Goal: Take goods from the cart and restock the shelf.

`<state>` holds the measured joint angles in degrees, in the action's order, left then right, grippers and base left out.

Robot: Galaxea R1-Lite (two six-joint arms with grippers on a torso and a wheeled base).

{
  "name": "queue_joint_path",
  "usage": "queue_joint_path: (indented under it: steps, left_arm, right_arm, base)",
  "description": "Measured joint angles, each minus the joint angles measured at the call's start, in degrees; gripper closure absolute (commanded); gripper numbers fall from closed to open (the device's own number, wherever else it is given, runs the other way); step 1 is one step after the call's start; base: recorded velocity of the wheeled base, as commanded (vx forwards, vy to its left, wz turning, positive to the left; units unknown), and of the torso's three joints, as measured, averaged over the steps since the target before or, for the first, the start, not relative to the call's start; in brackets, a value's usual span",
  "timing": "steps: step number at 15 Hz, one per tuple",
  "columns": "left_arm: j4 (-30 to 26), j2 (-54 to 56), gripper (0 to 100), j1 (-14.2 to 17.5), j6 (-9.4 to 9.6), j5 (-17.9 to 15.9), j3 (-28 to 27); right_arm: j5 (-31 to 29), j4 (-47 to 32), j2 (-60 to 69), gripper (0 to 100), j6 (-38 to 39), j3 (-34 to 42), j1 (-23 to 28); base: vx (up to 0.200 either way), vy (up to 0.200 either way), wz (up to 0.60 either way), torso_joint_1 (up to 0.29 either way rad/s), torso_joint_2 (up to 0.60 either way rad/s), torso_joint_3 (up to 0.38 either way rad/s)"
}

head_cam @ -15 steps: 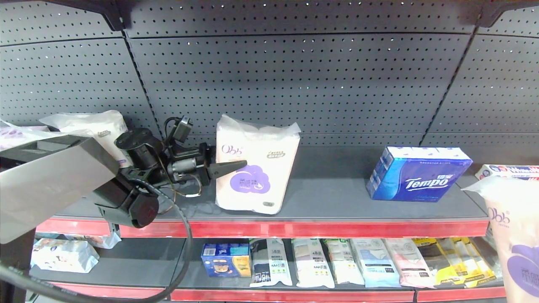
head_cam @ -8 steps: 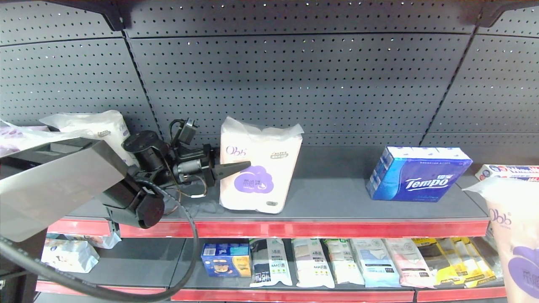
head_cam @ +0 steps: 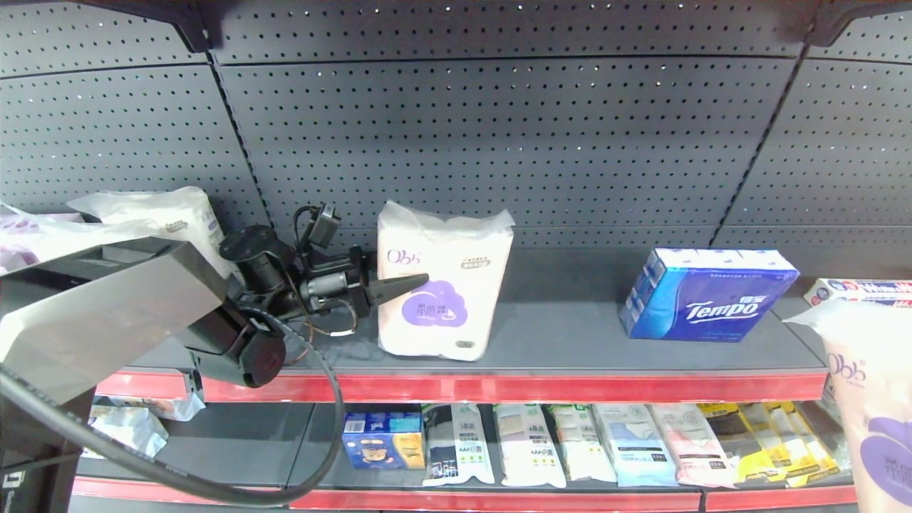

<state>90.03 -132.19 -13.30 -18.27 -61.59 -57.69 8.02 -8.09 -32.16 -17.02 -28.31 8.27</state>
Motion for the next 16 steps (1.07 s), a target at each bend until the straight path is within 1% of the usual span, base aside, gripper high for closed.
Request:
queue_joint_path:
  steps: [2, 5, 9, 10, 14, 16]
  left_arm:
    - [-0.01, -0.3, 100, 0.05, 0.4, -0.6, -0.24]
    - [-0.06, -0.38, 100, 0.11, 0.49, -3.72, -0.55]
    - [-0.2, 0.24, 100, 0.27, 0.07, -4.67, -0.26]
    - [-0.17, 0.33, 100, 0.63, 0.05, -5.52, -0.24]
    - [-0.09, 0.48, 100, 2.23, 0.27, -8.29, -0.02]
    - [-0.06, 0.48, 100, 2.28, 0.49, -8.37, 0.02]
  right_arm:
    - [-0.01, 0.0, -0.02, 100, 0.0, 0.0, 0.0]
    - [-0.04, 0.0, -0.09, 100, 0.07, -0.02, 0.0]
    - [0.0, 0.05, -0.22, 100, 0.16, -0.02, 0.0]
    - [0.05, 0.07, -0.26, 100, 0.2, -0.05, 0.0]
    - [0.12, 0.09, -0.67, 100, 0.24, -0.4, 0.0]
    - [0.13, 0.09, -0.8, 100, 0.24, -0.5, -0.02]
  base:
    - [0.0, 0.0, 0.0, 0.0, 0.0, 0.0]
    - [0.0, 0.0, 0.0, 0.0, 0.0, 0.0]
    - [0.0, 0.0, 0.0, 0.0, 0.0, 0.0]
    - [0.0, 0.0, 0.0, 0.0, 0.0, 0.0]
    - [0.0, 0.0, 0.0, 0.0, 0.0, 0.0]
    - [0.0, 0.0, 0.0, 0.0, 0.0, 0.0]
